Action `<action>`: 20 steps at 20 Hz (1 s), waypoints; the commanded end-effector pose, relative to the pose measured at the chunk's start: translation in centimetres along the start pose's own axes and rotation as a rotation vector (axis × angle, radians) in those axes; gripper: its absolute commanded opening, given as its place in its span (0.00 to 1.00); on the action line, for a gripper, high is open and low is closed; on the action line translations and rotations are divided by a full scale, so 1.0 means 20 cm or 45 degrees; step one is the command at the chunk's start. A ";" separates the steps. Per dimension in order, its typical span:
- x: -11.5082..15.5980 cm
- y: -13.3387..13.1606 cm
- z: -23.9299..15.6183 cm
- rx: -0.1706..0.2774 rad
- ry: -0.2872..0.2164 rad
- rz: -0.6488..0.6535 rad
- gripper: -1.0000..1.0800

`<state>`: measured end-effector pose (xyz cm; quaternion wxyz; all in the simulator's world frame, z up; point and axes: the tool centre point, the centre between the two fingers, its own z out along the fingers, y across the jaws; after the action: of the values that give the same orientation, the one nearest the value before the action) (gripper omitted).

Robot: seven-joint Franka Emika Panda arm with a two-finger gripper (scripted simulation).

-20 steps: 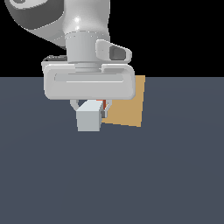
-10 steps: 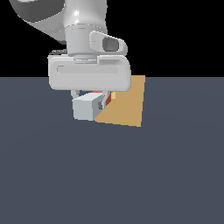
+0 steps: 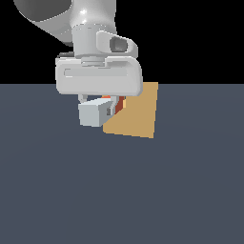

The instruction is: Insert the peg into the horizontal hole in a box.

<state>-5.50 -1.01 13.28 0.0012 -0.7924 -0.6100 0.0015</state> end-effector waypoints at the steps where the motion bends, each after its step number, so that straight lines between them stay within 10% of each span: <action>1: 0.00 0.01 -0.01 -0.005 0.001 0.005 0.00; 20: 0.16 0.00 -0.01 -0.005 0.003 0.004 0.00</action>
<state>-4.94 1.12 13.30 0.0016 -0.7940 -0.6080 0.0015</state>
